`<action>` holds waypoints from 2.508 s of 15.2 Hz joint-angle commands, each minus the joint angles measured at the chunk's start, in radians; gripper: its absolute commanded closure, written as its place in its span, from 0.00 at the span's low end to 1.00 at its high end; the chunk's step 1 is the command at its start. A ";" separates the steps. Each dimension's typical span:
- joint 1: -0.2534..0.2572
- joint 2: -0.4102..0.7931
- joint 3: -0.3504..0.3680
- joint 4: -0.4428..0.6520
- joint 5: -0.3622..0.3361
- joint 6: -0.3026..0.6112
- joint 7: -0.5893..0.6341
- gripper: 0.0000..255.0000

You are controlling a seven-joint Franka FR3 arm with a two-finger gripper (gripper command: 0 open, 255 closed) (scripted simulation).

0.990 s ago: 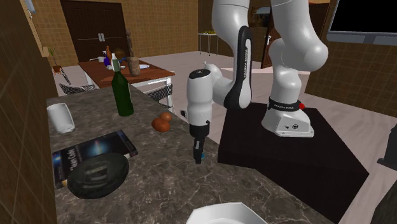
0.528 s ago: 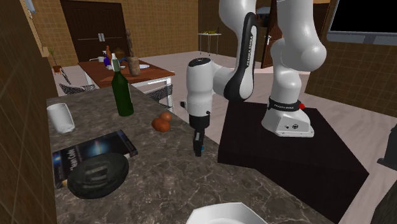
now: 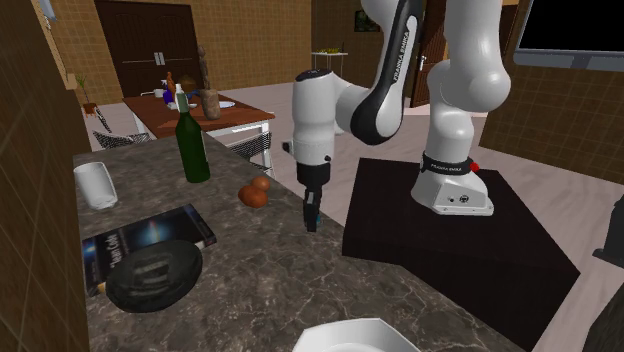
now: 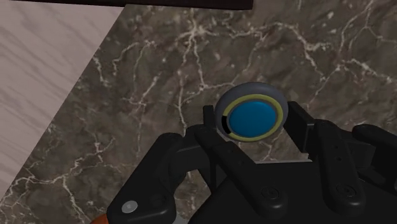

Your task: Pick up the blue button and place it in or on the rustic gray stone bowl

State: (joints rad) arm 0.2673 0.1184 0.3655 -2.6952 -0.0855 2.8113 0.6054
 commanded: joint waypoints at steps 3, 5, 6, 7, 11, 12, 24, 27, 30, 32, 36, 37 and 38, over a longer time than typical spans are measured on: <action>-0.010 -0.072 0.028 -0.005 0.078 -0.062 -0.053 1.00; -0.010 -0.108 0.034 -0.005 0.112 -0.095 -0.077 1.00; -0.009 -0.126 0.036 -0.005 0.127 -0.112 -0.088 1.00; -0.007 -0.143 0.037 -0.004 0.141 -0.129 -0.098 1.00; 0.000 -0.201 0.036 0.000 0.180 -0.187 -0.125 1.00; -0.007 -0.164 0.036 0.041 0.151 -0.194 -0.106 1.00; 0.032 0.245 -0.018 0.592 -0.081 -0.365 0.042 1.00; 0.058 0.346 -0.034 0.750 -0.106 -0.428 0.052 1.00; 0.086 0.451 -0.049 0.924 -0.124 -0.499 0.054 1.00; 0.107 0.526 -0.058 1.051 -0.133 -0.552 0.051 1.00; 0.156 0.698 -0.075 1.352 -0.145 -0.680 0.037 1.00; 0.170 0.748 -0.080 1.443 -0.147 -0.719 0.031 1.00; 0.184 0.796 -0.084 1.530 -0.149 -0.757 0.024 1.00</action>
State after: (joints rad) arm 0.4391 0.8724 0.2849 -1.2446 -0.2331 2.0917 0.6348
